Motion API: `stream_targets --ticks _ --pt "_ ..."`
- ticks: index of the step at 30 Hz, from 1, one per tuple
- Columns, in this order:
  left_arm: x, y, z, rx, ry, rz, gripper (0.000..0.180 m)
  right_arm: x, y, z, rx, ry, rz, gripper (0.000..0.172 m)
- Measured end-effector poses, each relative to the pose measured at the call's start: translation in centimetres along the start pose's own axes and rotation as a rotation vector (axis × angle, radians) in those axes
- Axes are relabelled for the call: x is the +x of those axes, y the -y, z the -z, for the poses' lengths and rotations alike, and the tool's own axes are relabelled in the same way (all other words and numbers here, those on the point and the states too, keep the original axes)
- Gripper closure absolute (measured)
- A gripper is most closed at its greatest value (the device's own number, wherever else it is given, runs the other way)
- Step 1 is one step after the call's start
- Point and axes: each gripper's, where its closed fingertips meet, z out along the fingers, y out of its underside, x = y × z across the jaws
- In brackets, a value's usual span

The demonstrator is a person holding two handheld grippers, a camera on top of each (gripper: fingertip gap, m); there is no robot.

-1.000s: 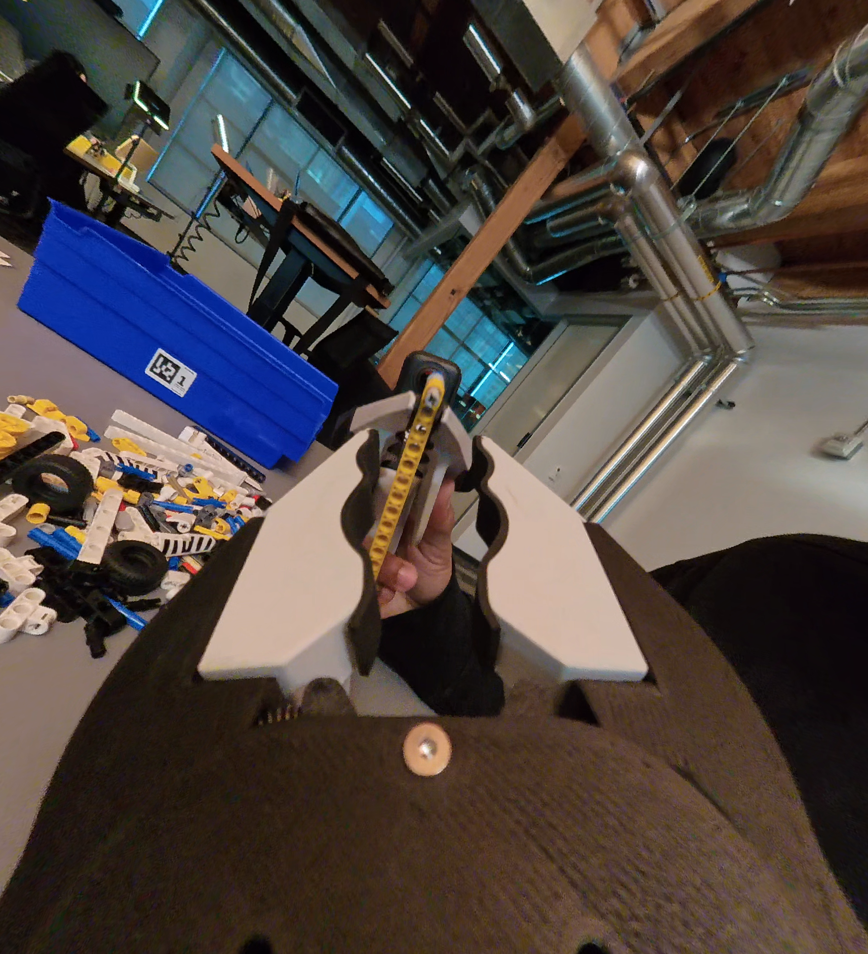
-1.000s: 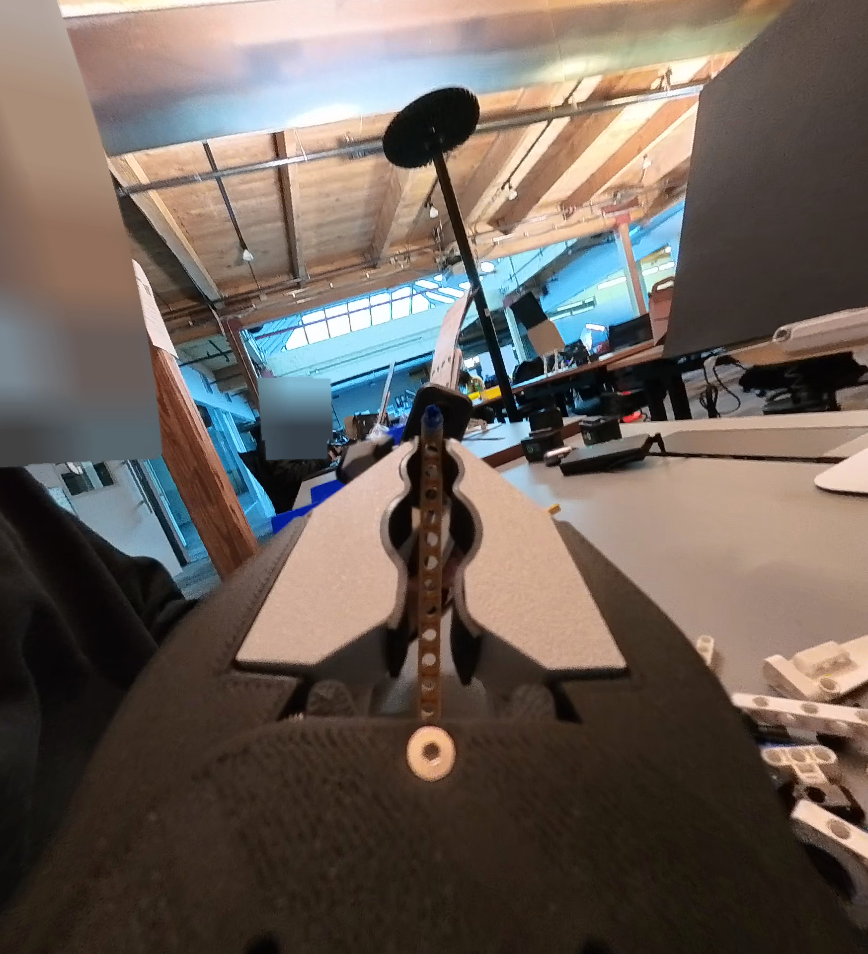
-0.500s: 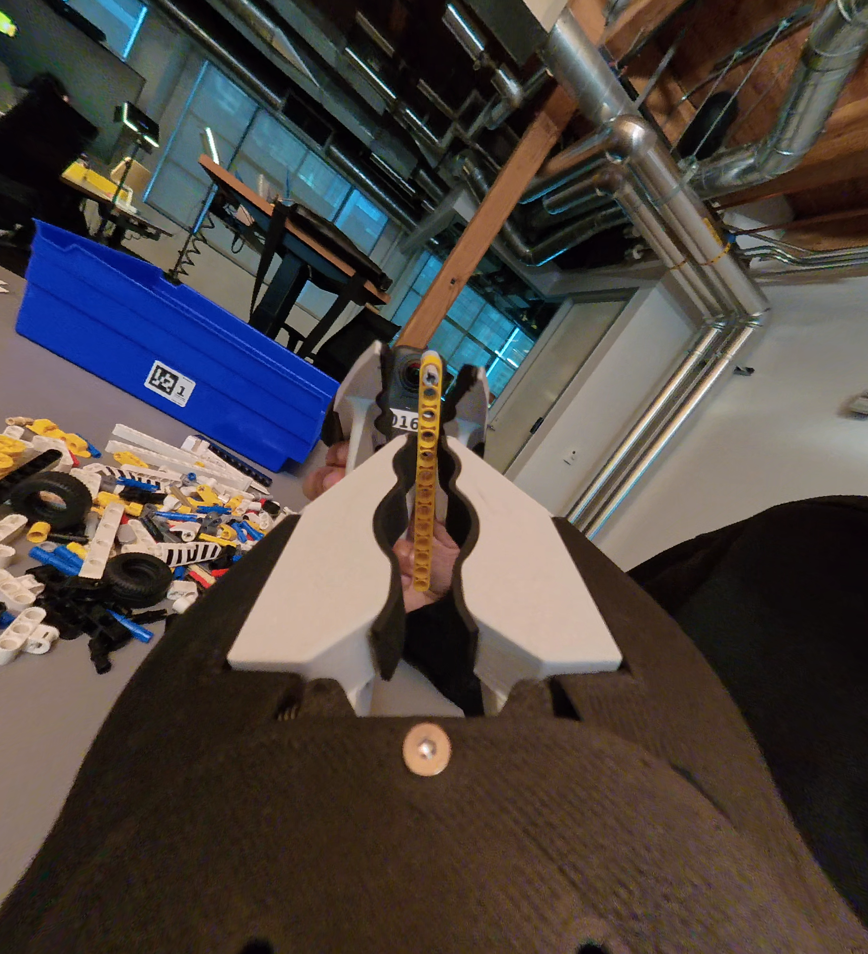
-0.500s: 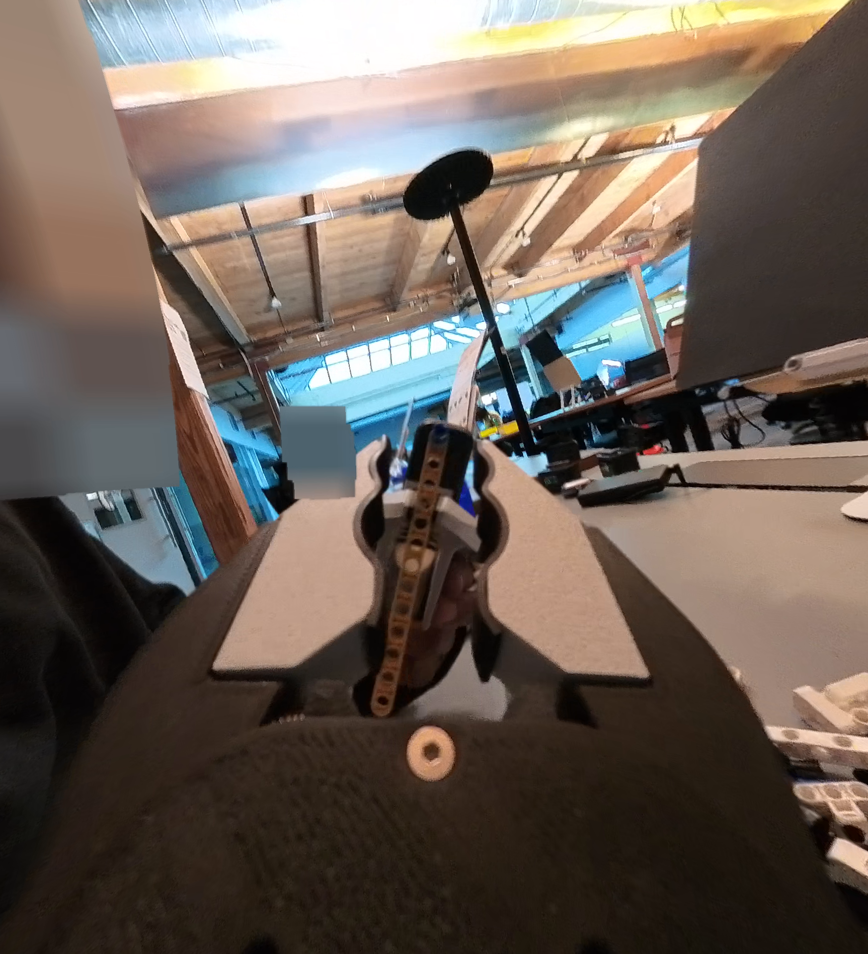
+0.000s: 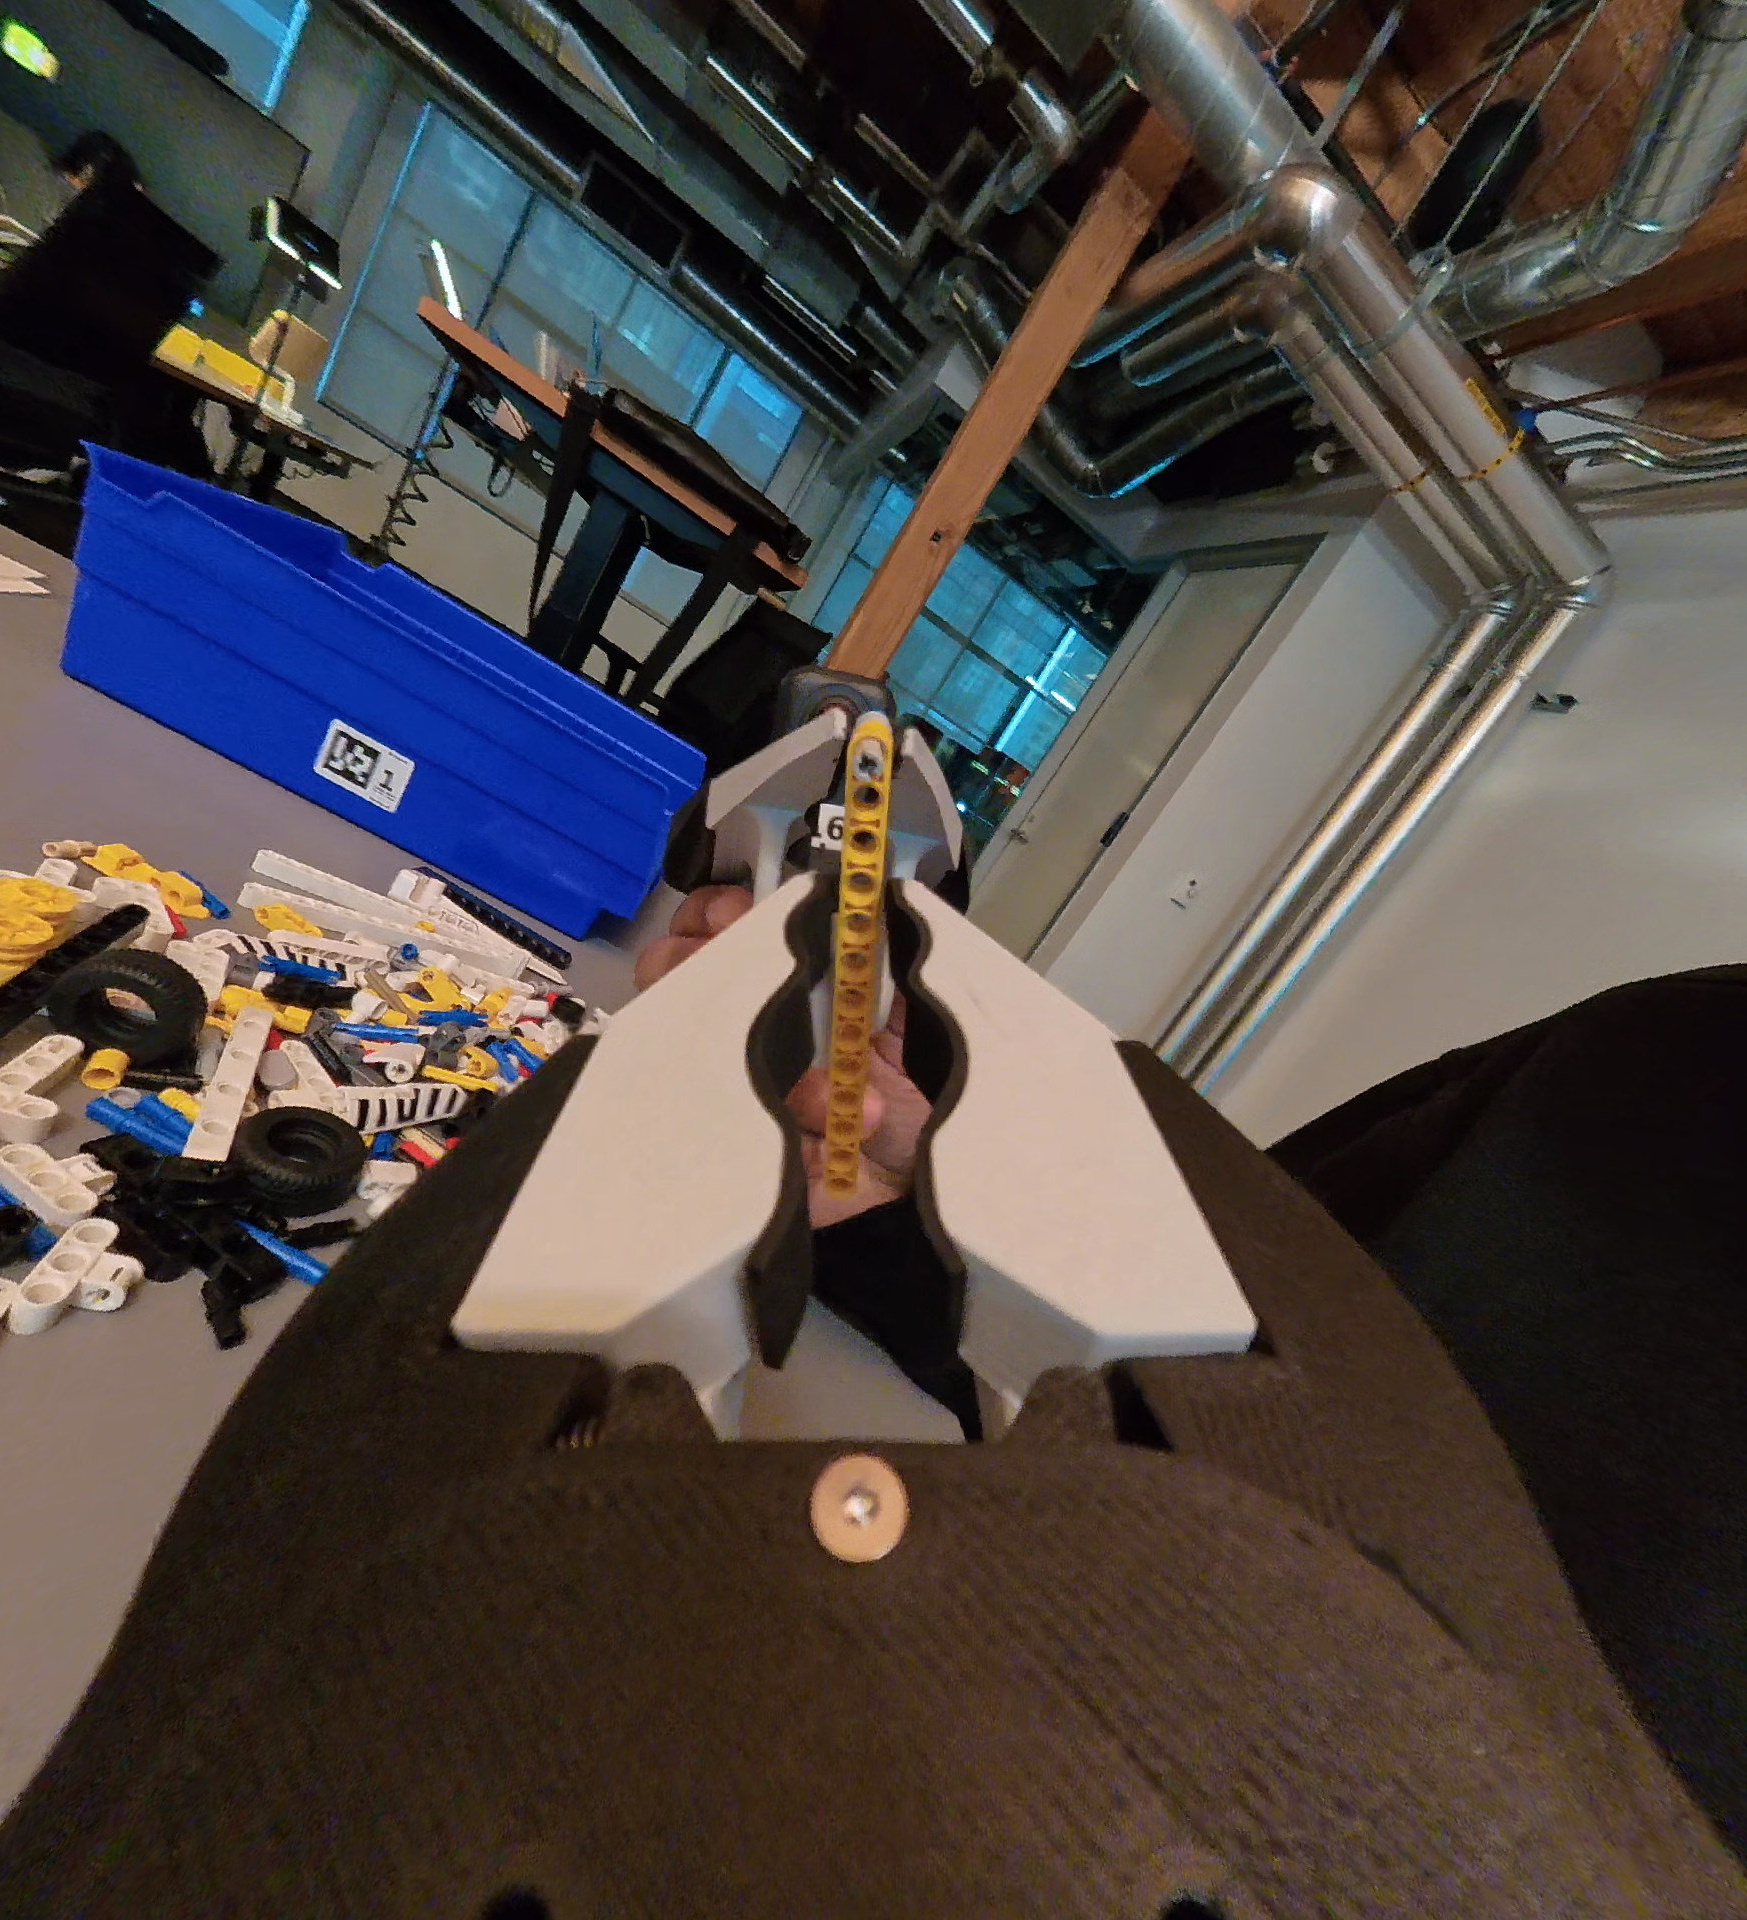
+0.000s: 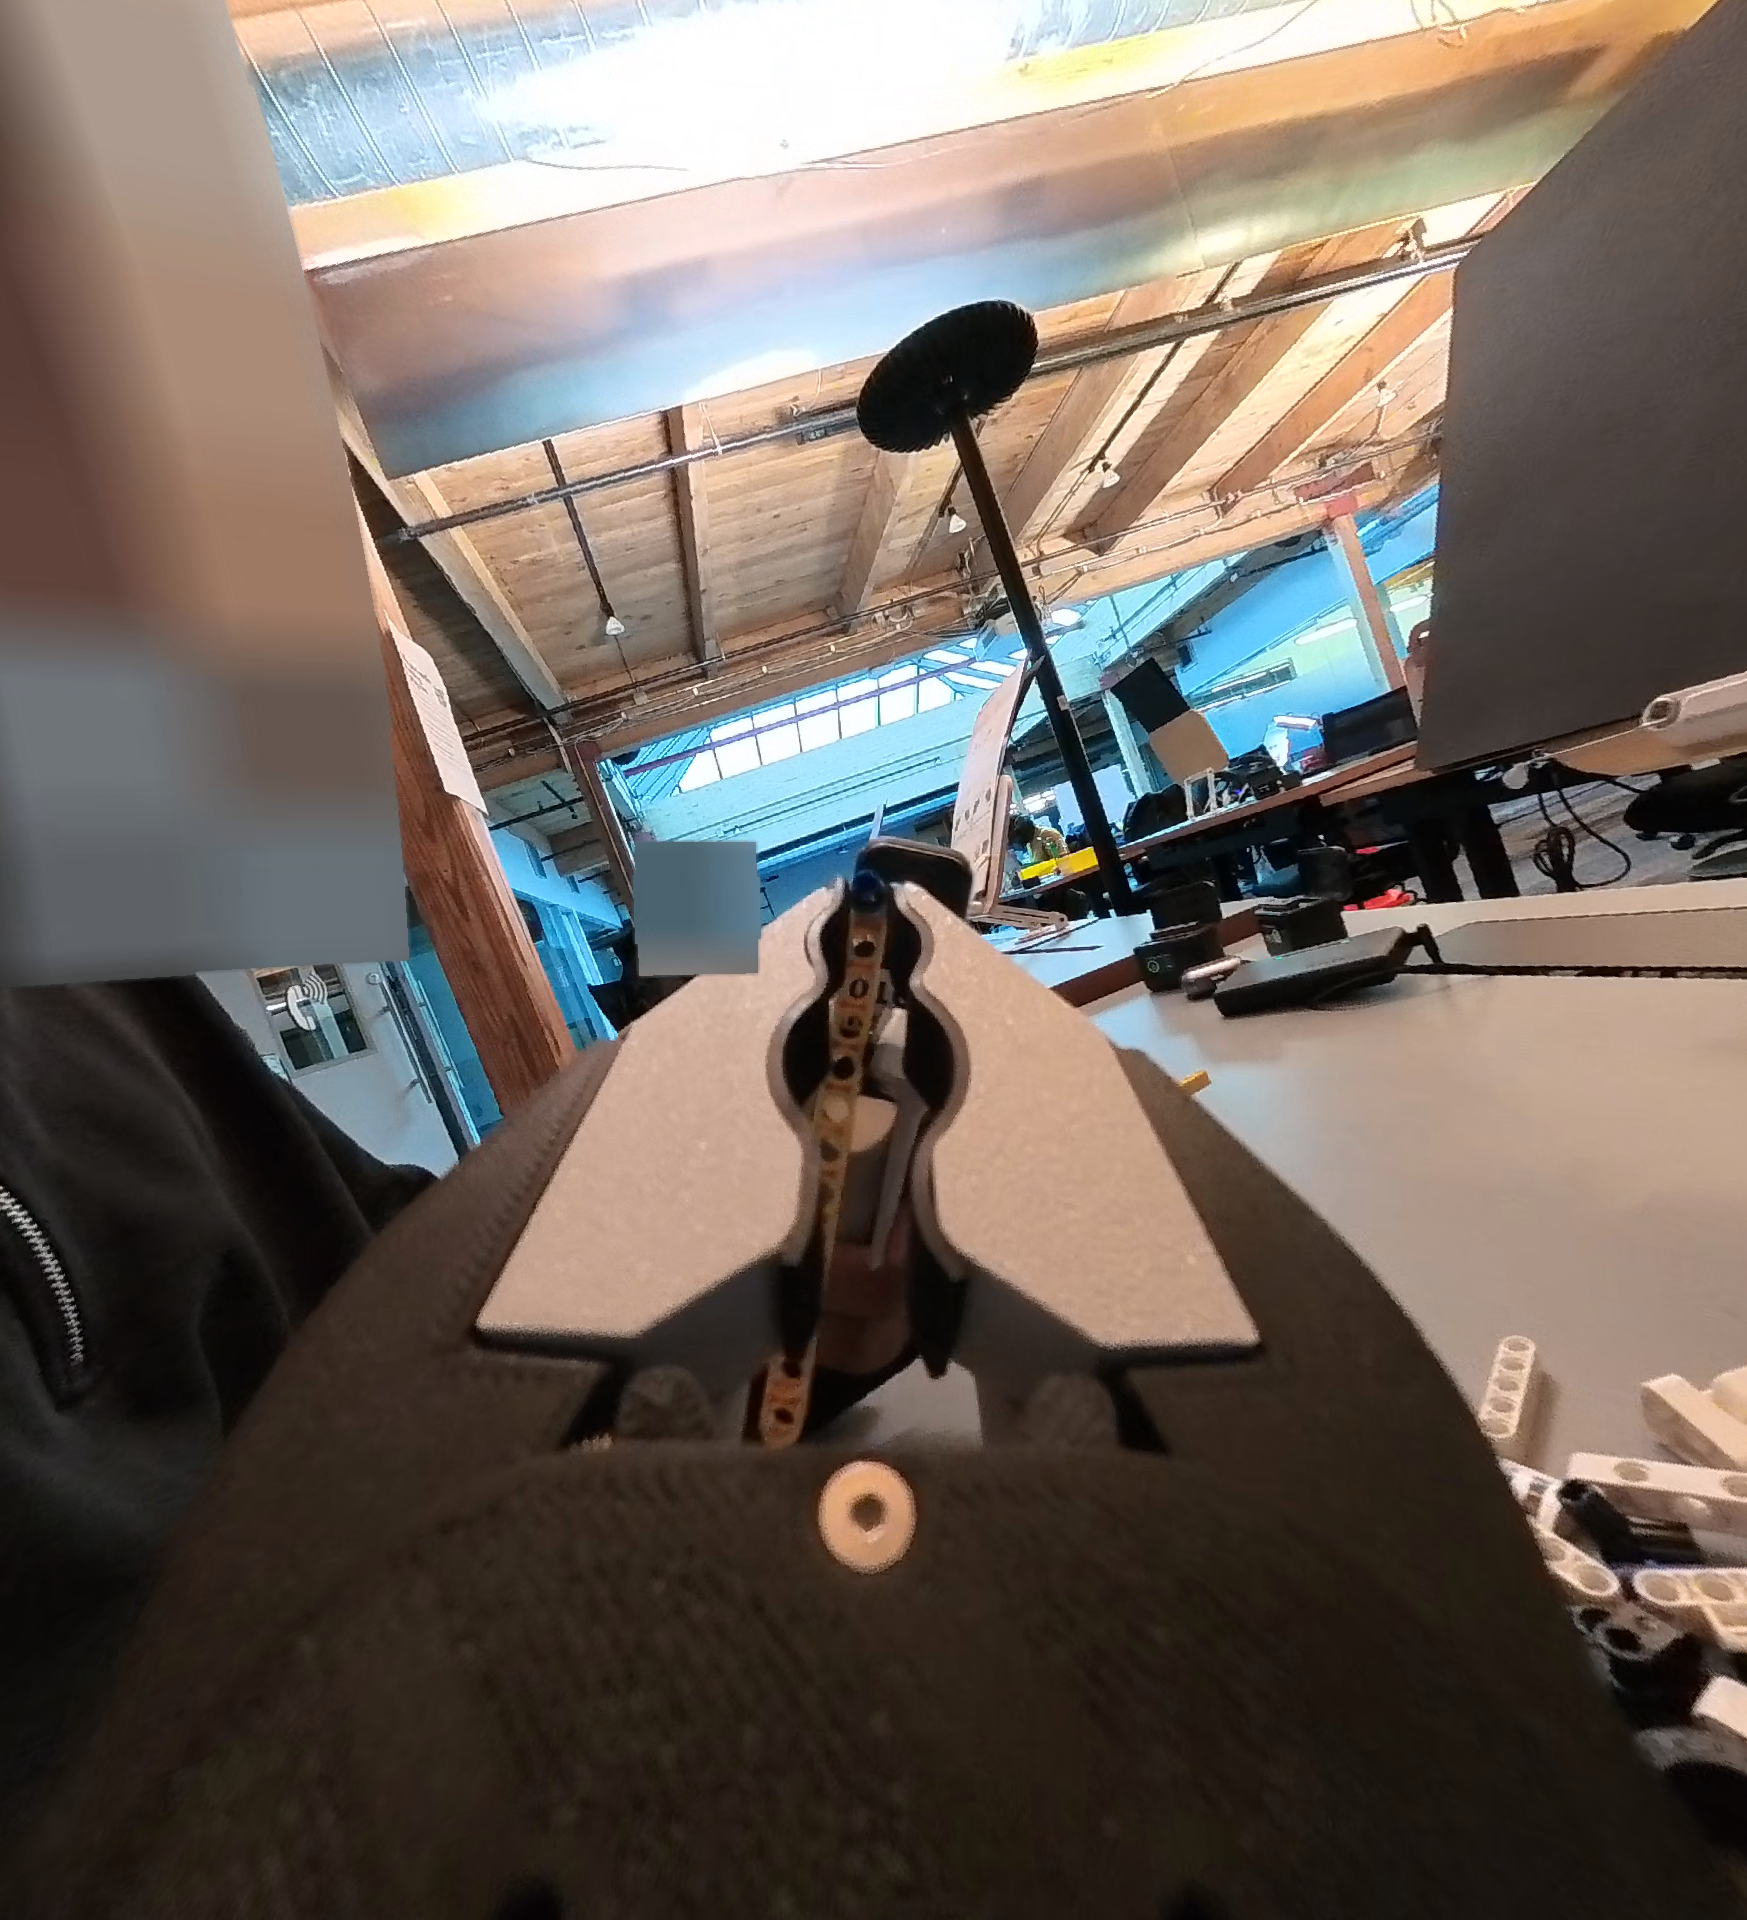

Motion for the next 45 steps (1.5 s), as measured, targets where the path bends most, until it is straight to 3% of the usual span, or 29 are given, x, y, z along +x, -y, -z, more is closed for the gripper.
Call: stream_targets --ticks 2,4,6,9,14,28,35,45 --pt "-0.2 0.6 0.3 0.038 0.015 -0.006 0.155 0.2 -0.1 0.1 -0.009 -0.006 -0.012 0.168" --pt "-0.2 1.3 0.7 0.072 0.011 -0.005 0.155 0.3 -0.4 0.0 -0.024 -0.004 -0.030 0.168" --pt "-0.3 1.8 1.0 0.096 0.014 -0.002 0.157 0.3 -0.7 -0.1 -0.043 0.002 -0.043 0.168" --pt "-0.5 1.7 1.2 0.089 0.025 0.001 0.175 0.6 -1.6 -0.4 -0.090 -0.016 -0.039 0.168" --pt "-0.4 1.7 1.0 0.081 -0.005 0.056 0.176 0.5 -1.5 -0.5 -0.087 -0.018 -0.014 0.167" --pt "1.5 1.8 1.2 0.135 -0.299 0.391 0.175 -1.2 -1.4 -1.0 -0.076 0.030 0.130 0.159" --pt "2.5 1.8 1.2 0.154 -0.430 0.522 0.175 -2.5 -1.2 -1.1 -0.075 0.055 0.228 0.167" --pt "3.0 2.6 0.4 0.375 -0.275 0.417 0.173 -2.6 0.4 -1.2 0.028 -0.026 0.254 0.169"
